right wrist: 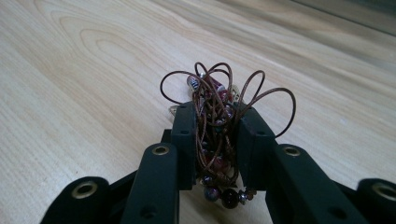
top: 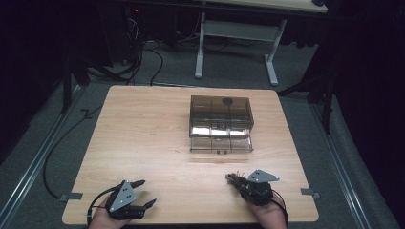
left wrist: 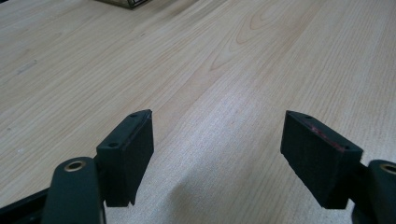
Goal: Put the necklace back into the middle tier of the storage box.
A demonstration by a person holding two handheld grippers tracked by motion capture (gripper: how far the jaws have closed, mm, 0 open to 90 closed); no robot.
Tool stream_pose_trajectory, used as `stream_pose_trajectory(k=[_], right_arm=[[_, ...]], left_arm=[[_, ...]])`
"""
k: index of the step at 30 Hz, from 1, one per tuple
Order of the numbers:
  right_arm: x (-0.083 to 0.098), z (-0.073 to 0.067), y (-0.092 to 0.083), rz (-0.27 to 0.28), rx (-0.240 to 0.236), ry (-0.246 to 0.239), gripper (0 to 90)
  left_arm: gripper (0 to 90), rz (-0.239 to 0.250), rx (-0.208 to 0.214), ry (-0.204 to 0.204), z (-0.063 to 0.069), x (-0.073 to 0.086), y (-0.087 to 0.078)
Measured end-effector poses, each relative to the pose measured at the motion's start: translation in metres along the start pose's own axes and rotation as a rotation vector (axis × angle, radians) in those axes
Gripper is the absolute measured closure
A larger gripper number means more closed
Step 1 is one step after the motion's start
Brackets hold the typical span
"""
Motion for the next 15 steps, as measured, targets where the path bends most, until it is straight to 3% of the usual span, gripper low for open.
stream_pose_trajectory(k=[7,9,15], right_arm=[[0.004,-0.001,0.001,-0.021,-0.012,0.008,69.5],[0.002,-0.002,-0.002,-0.008,-0.022,0.012,64.5],[0.001,0.001,-0.012,0.015,-0.027,0.035,60.5]], left_arm=[[26.1,-0.001,-0.002,0.003,0.000,0.000,0.000],[26.1,-0.001,-0.002,0.002,0.000,0.000,0.000],[26.1,0.002,0.000,0.000,0.000,0.000,0.000]])
Point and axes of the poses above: each handheld gripper's, and its own axes: y roughly forward along the jaws, x roughly out of its underside, z roughly to its right, the point moved 7 cm from there along y, roughly forward along the jaws
